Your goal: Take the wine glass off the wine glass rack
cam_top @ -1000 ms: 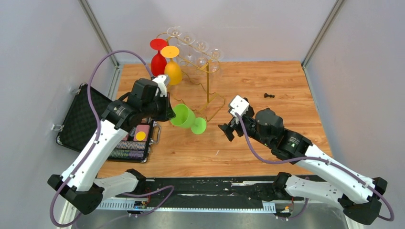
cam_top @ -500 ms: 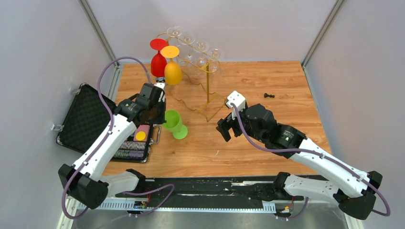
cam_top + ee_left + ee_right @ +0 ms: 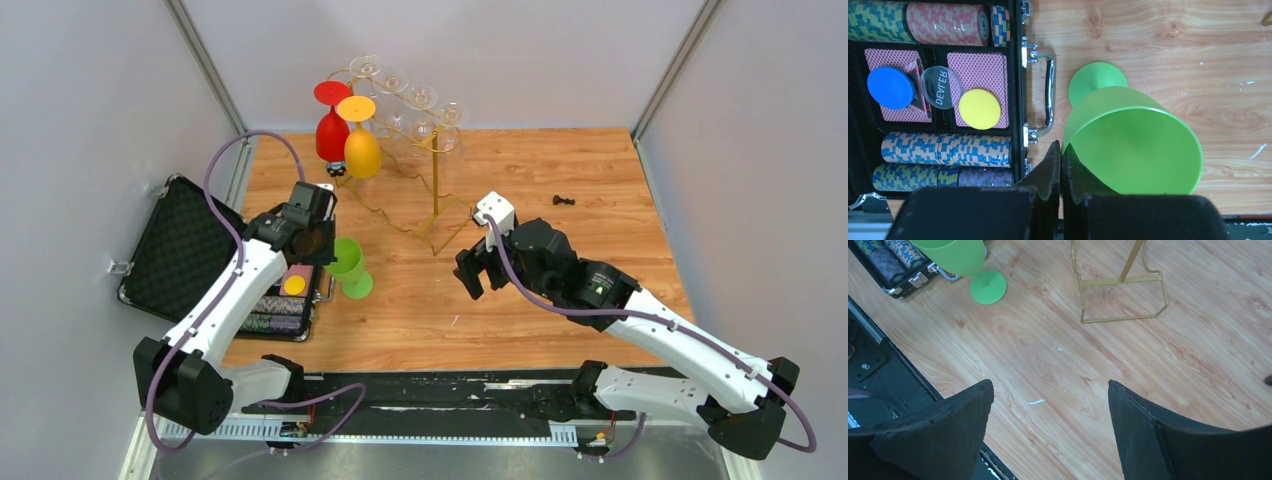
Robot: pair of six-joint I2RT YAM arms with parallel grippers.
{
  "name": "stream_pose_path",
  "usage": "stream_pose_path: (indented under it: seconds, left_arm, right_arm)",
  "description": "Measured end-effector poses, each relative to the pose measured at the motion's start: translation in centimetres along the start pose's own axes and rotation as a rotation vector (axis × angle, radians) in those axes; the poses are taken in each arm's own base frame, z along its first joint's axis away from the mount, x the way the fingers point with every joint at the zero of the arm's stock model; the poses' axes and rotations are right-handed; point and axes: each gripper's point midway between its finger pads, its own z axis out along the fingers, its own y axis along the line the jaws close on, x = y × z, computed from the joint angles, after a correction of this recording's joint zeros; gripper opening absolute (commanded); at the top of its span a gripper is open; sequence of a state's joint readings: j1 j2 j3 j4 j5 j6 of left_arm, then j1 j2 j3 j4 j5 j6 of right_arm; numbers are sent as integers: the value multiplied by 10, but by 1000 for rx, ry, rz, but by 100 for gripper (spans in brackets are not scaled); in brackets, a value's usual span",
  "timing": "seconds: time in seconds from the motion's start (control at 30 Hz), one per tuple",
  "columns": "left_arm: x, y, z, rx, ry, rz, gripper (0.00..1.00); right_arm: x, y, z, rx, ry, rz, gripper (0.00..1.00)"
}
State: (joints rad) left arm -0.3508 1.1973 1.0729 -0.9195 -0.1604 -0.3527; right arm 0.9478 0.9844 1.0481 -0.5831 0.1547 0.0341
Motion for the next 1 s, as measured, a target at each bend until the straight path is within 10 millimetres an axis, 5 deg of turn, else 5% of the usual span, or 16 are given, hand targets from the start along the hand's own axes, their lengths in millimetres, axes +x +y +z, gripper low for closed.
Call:
stream_pose_path:
  seconds: [0.7,1.0]
  left_arm:
    - [-6,8,4,-33,-24,12,0]
    - [-5,9,4,-34,-19,15,17]
  right_arm:
    - [5,1,5,2,23,18,85]
    - [6,1,6,3,27,22,86]
